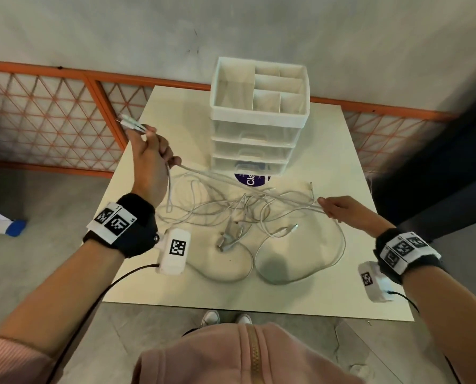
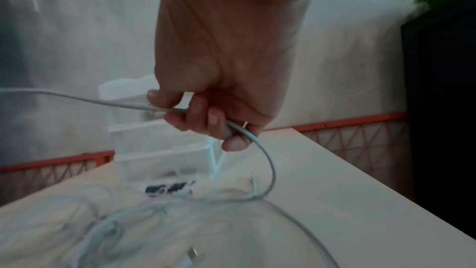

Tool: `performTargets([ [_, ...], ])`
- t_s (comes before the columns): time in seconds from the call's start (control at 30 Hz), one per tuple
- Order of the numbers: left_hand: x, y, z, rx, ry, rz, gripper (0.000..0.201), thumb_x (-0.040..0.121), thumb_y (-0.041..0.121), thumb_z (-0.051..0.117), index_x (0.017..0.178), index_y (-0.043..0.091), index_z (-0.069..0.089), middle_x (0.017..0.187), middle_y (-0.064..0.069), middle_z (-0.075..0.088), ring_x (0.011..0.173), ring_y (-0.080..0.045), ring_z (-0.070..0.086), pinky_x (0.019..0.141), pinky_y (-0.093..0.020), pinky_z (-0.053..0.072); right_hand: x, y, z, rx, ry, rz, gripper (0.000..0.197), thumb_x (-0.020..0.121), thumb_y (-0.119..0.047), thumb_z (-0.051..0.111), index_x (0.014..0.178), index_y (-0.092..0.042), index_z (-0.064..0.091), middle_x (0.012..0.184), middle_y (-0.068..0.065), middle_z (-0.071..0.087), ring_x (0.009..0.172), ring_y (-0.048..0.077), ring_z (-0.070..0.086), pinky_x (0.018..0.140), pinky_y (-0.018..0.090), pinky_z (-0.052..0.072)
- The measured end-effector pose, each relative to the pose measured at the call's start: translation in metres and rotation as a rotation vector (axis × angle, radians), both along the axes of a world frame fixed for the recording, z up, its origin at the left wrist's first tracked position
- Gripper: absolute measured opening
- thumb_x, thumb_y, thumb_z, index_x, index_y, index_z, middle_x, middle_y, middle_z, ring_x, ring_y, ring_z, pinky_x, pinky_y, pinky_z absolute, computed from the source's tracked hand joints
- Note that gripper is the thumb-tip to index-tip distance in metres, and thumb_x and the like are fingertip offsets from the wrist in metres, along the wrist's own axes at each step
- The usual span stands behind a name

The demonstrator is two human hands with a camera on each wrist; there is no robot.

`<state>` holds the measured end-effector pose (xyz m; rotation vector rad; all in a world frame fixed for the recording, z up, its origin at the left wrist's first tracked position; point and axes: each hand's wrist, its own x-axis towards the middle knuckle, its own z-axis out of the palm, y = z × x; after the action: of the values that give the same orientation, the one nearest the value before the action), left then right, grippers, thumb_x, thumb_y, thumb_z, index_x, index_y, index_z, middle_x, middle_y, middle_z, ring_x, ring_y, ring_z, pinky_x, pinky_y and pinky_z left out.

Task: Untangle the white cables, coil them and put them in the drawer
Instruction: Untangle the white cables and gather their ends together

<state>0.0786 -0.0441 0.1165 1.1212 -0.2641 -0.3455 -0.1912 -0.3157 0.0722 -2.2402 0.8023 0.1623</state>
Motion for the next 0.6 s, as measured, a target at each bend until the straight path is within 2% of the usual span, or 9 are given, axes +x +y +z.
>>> performTargets([
  [0.07, -0.014, -0.004, 0.002, 0.087, -0.054, -0.115, 0.019, 0.101, 0.014, 0.032, 0.084, 0.021, 0.036, 0.056, 0.014, 0.036, 0.047, -0.004, 0.030, 0.049, -0.018, 0.033, 0.008, 0.007, 0.013, -0.006, -0.046, 0.038, 0.041, 0.096, -0.037, 0.044, 0.060, -0.019, 0.049, 0.061, 0.000, 0.044, 0.061, 0.015, 0.042, 0.059, 0.023, 0.034],
  [0.13, -0.038, -0.014, 0.005, 0.278, -0.206, -0.310, 0.015, 0.098, 0.018, 0.048, 0.084, 0.022, 0.044, 0.057, 0.015, 0.035, 0.050, -0.004, 0.030, 0.051, -0.018, 0.030, 0.032, 0.027, 0.036, 0.005, -0.121, 0.128, 0.035, 0.098, -0.032, 0.043, 0.065, -0.020, 0.051, 0.063, -0.004, 0.044, 0.056, 0.005, 0.041, 0.056, 0.016, 0.033],
  [0.2, -0.062, -0.025, 0.010, 0.476, -0.367, -0.494, 0.013, 0.088, 0.026, 0.064, 0.092, 0.017, 0.056, 0.052, 0.015, 0.034, 0.050, -0.003, 0.032, 0.051, -0.017, 0.031, 0.060, 0.049, 0.059, -0.029, -0.199, 0.219, 0.033, 0.099, -0.028, 0.043, 0.068, -0.022, 0.053, 0.063, -0.009, 0.046, 0.053, -0.002, 0.042, 0.056, 0.013, 0.034],
  [0.27, -0.078, -0.033, 0.013, 0.551, -0.422, -0.605, 0.025, 0.081, 0.024, 0.072, 0.098, 0.006, 0.065, 0.042, 0.015, 0.033, 0.042, -0.001, 0.032, 0.048, -0.017, 0.028, 0.082, 0.065, 0.078, -0.096, -0.299, 0.253, 0.031, 0.098, -0.028, 0.045, 0.070, -0.021, 0.055, 0.062, -0.008, 0.047, 0.053, 0.000, 0.042, 0.056, 0.013, 0.034],
  [0.33, -0.083, -0.034, 0.018, 0.556, -0.439, -0.643, 0.021, 0.085, 0.016, 0.069, 0.096, -0.002, 0.069, 0.037, 0.016, 0.033, 0.037, 0.000, 0.033, 0.046, -0.013, 0.026, 0.093, 0.072, 0.091, -0.120, -0.385, 0.246, 0.030, 0.097, -0.029, 0.048, 0.072, -0.016, 0.058, 0.058, -0.007, 0.046, 0.050, 0.003, 0.039, 0.053, 0.013, 0.033],
  [0.4, -0.079, -0.030, 0.025, 0.534, -0.464, -0.589, 0.017, 0.091, 0.009, 0.059, 0.097, -0.005, 0.068, 0.036, 0.016, 0.042, 0.036, 0.005, 0.041, 0.044, -0.005, 0.028, 0.093, 0.072, 0.098, -0.053, -0.423, 0.227, 0.030, 0.096, -0.029, 0.049, 0.074, -0.013, 0.059, 0.049, -0.010, 0.042, 0.044, 0.004, 0.036, 0.047, 0.011, 0.031],
  [0.47, -0.066, -0.025, 0.031, 0.477, -0.493, -0.425, 0.016, 0.094, 0.006, 0.054, 0.095, -0.003, 0.067, 0.042, 0.014, 0.047, 0.041, 0.010, 0.045, 0.046, -0.001, 0.030, 0.085, 0.063, 0.097, 0.060, -0.413, 0.172, 0.032, 0.096, -0.032, 0.050, 0.072, -0.012, 0.057, 0.046, -0.012, 0.040, 0.041, 0.002, 0.032, 0.044, 0.010, 0.028],
  [0.5, -0.055, -0.022, 0.032, 0.445, -0.507, -0.323, 0.016, 0.095, 0.006, 0.052, 0.092, 0.000, 0.066, 0.045, 0.017, 0.050, 0.044, 0.012, 0.046, 0.049, -0.001, 0.030, 0.080, 0.056, 0.095, 0.103, -0.394, 0.142, 0.034, 0.095, -0.035, 0.051, 0.070, -0.012, 0.056, 0.049, -0.011, 0.039, 0.042, 0.002, 0.030, 0.043, 0.012, 0.029],
  [0.6, -0.023, -0.008, 0.030, 0.400, -0.529, -0.068, 0.021, 0.098, 0.011, 0.048, 0.081, 0.012, 0.060, 0.049, 0.027, 0.053, 0.050, 0.012, 0.047, 0.054, -0.006, 0.031, 0.062, 0.034, 0.083, 0.064, -0.303, 0.115, 0.039, 0.093, -0.040, 0.050, 0.067, -0.012, 0.057, 0.056, 0.004, 0.040, 0.042, 0.006, 0.034, 0.047, 0.019, 0.033],
])
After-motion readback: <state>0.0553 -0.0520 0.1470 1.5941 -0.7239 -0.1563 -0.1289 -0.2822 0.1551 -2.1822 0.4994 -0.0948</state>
